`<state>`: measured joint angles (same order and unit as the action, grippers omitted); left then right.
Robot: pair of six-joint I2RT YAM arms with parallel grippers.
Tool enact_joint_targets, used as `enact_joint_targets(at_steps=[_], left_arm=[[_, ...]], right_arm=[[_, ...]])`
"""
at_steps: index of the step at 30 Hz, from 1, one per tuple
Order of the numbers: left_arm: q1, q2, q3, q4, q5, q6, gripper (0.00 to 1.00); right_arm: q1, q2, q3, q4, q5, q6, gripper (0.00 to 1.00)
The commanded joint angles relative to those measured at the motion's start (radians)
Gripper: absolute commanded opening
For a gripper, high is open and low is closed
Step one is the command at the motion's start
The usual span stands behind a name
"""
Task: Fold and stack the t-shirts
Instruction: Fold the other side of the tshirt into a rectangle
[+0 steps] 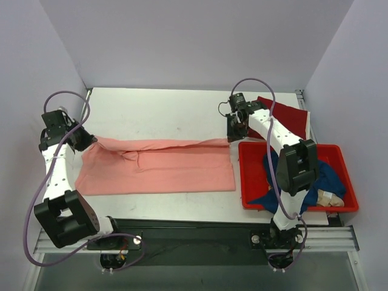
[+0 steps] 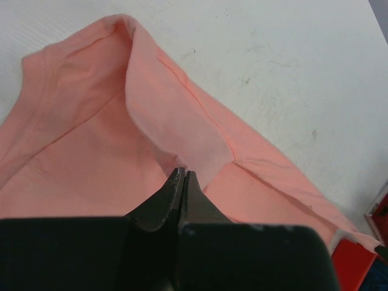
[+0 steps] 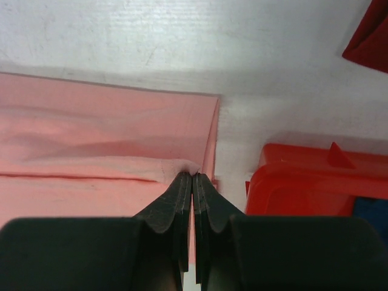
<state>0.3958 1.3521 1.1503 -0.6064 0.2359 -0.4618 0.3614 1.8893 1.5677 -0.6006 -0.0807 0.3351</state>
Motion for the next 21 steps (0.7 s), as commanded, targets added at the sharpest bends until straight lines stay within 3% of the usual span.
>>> enact_joint_targets(at_steps=[1,9,21], left_arm=[[0.044,-0.071,-0.018,-0.006,0.049,-0.024,0.00],[0.080,-0.111,0.034,-0.105,0.060,-0.020,0.00],[0.094,-0.134,-0.018,-0.122,0.083,-0.034,0.00]], right_arm=[[0.001,-0.081,-0.057,-0.010,0.036,-0.013,0.00],[0.027,-0.099,-0.127,-0.002,0.035,-0.016,0.00],[0.068,-0.128,-0.210,-0.004,0.078,0.004,0.00]])
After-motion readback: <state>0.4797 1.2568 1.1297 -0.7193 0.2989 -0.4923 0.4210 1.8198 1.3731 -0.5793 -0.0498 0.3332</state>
